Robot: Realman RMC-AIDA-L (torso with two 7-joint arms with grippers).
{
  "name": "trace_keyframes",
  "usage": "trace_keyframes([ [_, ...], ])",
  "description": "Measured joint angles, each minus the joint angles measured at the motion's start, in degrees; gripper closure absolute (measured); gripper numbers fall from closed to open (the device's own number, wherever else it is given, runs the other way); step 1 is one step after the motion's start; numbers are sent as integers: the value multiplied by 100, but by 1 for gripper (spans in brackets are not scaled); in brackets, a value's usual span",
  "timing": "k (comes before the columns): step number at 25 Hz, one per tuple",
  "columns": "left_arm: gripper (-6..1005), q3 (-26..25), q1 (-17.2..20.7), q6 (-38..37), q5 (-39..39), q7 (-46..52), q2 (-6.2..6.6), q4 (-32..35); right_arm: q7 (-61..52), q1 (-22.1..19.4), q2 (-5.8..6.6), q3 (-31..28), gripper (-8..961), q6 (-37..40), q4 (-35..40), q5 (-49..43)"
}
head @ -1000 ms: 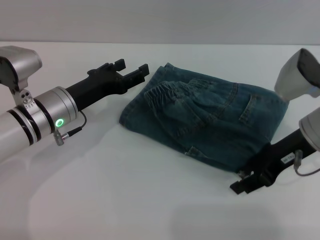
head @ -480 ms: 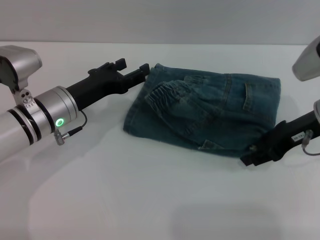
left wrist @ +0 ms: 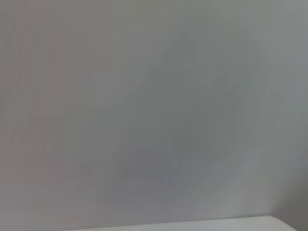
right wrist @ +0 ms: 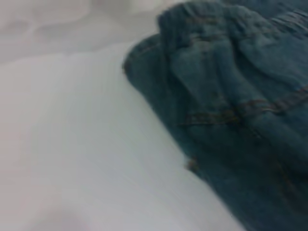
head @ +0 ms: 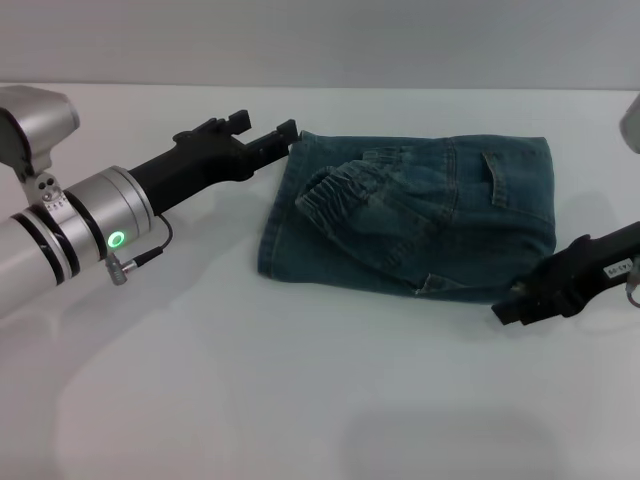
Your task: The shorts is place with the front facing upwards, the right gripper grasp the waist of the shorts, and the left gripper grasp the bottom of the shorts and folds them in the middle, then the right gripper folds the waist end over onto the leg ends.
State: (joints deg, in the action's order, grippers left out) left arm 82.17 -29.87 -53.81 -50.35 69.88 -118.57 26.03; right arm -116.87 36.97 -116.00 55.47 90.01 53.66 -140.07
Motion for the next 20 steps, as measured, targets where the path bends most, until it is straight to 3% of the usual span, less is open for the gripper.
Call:
trace_keyframes([
  [7,186,-149,136,-323,473,-61,41,43,1082,-579,-3,-990,483,1137,686,2009],
  [8,186,-518,258,-730,613,-205,37,33,1264,-671,-1,-1190,483,1142,686,2291],
  [11,186,-917,452,-1307,864,-576,11,2,2004,-1073,-92,-1874,483,864,606,3197],
  [15,186,-1010,700,-2079,1619,-1447,2,-207,3275,-1593,-279,-2320,483,125,258,4262],
  [20,186,-1015,804,-2814,2876,-2843,-5,-965,5174,-1912,-268,-2509,483,-868,-1052,5946],
])
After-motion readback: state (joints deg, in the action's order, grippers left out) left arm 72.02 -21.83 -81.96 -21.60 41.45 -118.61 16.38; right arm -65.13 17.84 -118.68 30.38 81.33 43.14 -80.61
